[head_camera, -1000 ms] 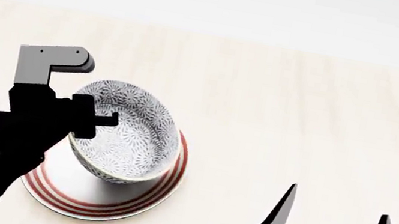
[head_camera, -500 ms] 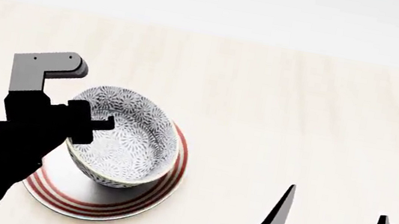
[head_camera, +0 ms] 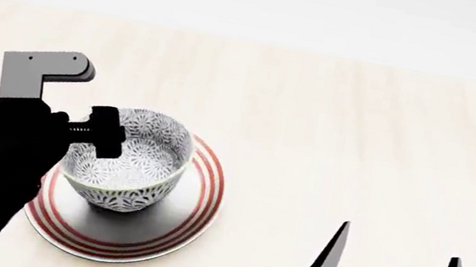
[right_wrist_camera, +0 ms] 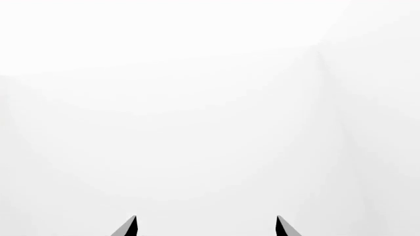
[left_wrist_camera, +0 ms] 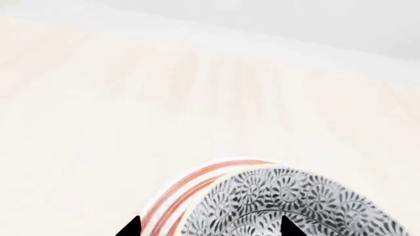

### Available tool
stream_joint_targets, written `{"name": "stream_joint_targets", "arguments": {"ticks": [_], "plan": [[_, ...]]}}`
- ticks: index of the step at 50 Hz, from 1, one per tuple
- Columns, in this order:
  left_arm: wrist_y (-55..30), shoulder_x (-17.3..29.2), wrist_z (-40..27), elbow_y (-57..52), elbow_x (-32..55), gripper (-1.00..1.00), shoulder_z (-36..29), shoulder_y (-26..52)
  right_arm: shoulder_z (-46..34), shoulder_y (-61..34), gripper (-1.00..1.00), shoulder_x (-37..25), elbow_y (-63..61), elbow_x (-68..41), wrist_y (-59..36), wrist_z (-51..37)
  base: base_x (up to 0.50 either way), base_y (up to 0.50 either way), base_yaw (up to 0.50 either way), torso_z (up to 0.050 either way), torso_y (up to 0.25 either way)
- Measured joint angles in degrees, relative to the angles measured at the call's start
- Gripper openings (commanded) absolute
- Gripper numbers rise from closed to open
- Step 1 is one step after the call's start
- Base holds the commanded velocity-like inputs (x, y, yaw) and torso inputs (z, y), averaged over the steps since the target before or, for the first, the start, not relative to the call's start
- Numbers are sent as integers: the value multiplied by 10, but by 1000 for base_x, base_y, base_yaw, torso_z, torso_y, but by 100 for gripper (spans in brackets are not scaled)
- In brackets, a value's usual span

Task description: Put the bowl on the plate.

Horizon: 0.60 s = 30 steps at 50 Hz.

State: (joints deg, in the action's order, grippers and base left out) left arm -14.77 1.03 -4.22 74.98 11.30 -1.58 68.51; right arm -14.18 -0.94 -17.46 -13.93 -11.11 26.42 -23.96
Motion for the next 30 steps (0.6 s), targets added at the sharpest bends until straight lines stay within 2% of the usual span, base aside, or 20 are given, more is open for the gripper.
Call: {"name": "stream_joint_targets", "arguments": {"ticks": [19,30], "plan": [[61,15,-10,0,-85,100,39,19,-7,2,100,-2,1,0,2,-1,0,0,0,0,0],[127,52,-22,-1,-102,100,40,22,-12,1,100,-2,2,0,1,-2,0,0,0,0,0]]}}
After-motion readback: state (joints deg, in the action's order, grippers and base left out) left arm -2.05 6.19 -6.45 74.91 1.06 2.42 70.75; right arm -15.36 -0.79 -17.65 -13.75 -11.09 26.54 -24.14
